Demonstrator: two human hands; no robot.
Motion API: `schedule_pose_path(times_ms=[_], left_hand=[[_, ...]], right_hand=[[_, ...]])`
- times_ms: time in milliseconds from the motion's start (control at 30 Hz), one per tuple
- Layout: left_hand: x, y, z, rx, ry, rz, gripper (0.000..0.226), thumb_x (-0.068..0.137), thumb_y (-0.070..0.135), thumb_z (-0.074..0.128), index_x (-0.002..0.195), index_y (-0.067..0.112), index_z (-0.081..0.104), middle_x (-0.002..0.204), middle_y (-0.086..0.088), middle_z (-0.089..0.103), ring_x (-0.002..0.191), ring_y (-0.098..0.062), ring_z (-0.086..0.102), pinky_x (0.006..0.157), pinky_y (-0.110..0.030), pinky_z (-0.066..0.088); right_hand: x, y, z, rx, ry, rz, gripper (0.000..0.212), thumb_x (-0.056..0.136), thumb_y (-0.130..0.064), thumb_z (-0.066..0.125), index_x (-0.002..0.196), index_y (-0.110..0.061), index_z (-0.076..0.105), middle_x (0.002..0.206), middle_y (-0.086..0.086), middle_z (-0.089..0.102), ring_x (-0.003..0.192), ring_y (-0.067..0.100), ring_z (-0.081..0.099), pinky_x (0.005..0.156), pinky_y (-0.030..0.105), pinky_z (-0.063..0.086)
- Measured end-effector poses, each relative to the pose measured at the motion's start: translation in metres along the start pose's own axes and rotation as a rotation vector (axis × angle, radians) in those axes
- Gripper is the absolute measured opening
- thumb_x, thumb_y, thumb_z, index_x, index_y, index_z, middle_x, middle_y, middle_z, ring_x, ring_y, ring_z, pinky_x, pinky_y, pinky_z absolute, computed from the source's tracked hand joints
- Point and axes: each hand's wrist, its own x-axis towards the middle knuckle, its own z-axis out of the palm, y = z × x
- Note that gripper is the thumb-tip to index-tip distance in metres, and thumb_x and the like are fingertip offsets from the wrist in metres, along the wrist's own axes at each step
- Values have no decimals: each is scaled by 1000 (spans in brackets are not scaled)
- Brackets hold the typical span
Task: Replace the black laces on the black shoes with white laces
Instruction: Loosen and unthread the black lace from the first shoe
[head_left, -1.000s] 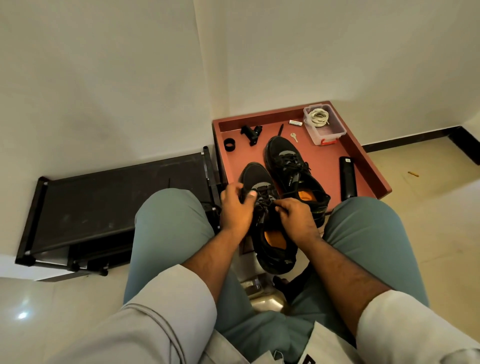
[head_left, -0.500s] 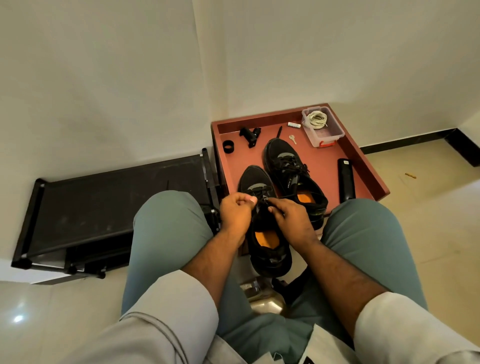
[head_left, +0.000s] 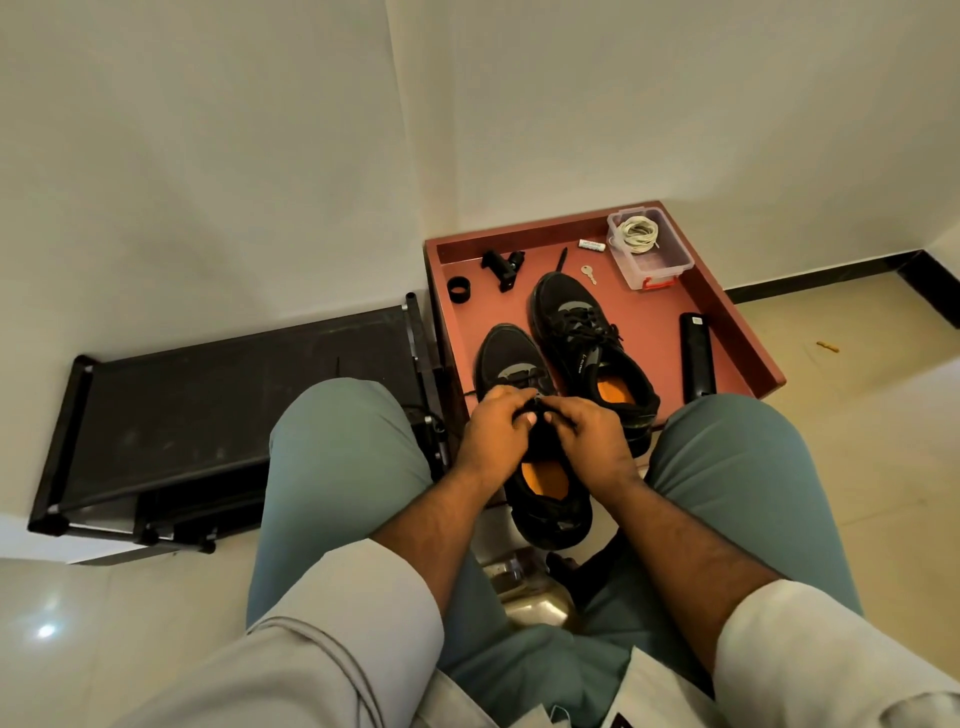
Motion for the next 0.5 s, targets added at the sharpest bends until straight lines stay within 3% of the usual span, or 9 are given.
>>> schedule_pose_path(times_ms=[33,133,233,333,500], left_hand=[[0,0,-1,50,-1,6,34,91,9,63,125,13,65,114,1,57,105,-17,59,95,-27,48],[2,2,-5,94,20,9,23,90,17,67,112,12,71,98,5,52,92,-12,56,87,-27,49],[2,-2,-8,120,2,37,17,94,13,60,106,12,72,99,5,53,96,-14,56,87,-28,47],[2,-5,-11,137,-22,66,18,94,16,60,107,16,72,106,5,56,100,-13,56,87,-26,46],[2,-3,-13,225,-31,70,13,96,18,56,99,18,69,97,3,58,91,-17,59,82,-34,50]], right_hand=[[-1,0,0,5,5,-1,30,91,-4,60,120,-8,67,117,11,68,114,22,61,101,31,46],[0,3,0,19,19,25,30,91,-6,60,120,-8,66,118,10,68,114,21,61,102,34,47],[1,2,1,49,14,38,29,91,-7,61,120,-9,67,118,9,68,115,20,61,102,35,47],[0,0,0,103,24,66,29,91,-6,62,119,-11,67,116,6,69,111,16,62,99,28,48],[-1,-1,-1,141,24,79,28,90,-7,63,117,-13,67,113,2,69,105,10,62,90,16,45]])
